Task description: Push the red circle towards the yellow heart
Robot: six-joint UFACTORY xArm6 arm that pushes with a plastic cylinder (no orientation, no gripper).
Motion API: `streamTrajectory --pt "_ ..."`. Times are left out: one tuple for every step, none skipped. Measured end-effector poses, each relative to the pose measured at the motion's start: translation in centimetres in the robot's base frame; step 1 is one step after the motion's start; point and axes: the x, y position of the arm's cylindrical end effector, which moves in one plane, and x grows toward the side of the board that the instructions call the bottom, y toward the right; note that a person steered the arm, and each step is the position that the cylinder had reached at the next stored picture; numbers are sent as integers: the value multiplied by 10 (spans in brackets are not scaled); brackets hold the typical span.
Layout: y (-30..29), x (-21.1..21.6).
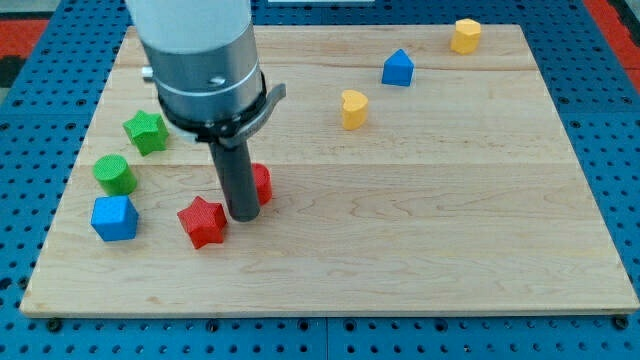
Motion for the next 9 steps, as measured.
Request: streamTrajectory --pt "-1 -8" --pt "-34 -17" --pt "-15 -19" --pt "10 -21" --pt "40 -50" --pt "55 -19" --pt "131 -9" --pt "139 -36" --pt "101 -47"
